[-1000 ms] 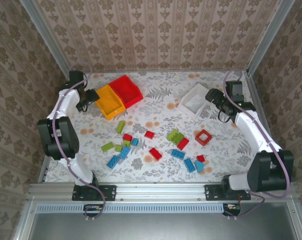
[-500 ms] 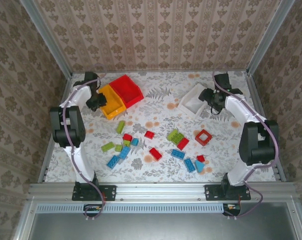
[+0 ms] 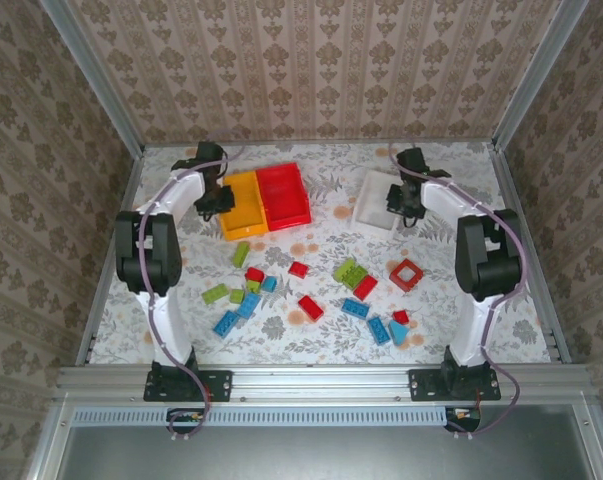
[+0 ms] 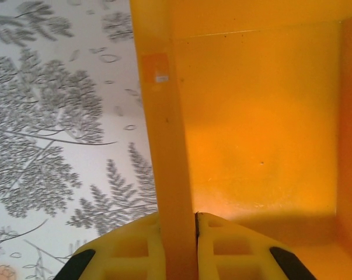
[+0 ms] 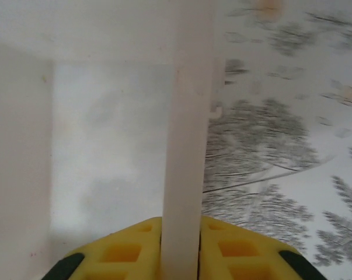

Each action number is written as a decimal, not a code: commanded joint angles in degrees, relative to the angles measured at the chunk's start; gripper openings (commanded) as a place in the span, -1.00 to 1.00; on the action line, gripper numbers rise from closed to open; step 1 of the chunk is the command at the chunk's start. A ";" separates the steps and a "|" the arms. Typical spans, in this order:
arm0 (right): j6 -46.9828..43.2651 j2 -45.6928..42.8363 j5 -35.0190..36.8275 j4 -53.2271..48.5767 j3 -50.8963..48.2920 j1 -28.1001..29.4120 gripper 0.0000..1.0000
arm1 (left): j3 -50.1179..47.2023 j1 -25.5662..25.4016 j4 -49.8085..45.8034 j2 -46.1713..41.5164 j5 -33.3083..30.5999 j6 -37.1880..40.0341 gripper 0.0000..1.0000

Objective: Sort the legos into containers by color

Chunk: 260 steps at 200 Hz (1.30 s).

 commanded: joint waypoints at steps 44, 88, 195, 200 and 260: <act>-10.70 6.29 5.33 -7.56 11.59 7.60 -0.65 | 4.76 -4.24 -3.80 3.06 -4.51 6.46 -1.00; -11.91 9.15 3.72 -8.43 14.47 7.47 -0.63 | 3.12 -4.58 -3.94 1.70 -3.04 7.39 -1.00; -5.17 -6.18 9.10 -10.93 6.64 7.30 0.26 | 1.97 -4.95 -4.95 -4.94 -2.19 4.52 -0.10; -3.62 -8.70 9.65 -10.71 4.55 7.16 0.27 | 1.62 -4.97 -4.48 -6.26 -2.13 3.95 -0.06; 19.12 -40.91 10.23 -9.26 -26.99 4.51 0.31 | -14.43 -13.78 8.88 -30.36 5.03 -4.45 0.37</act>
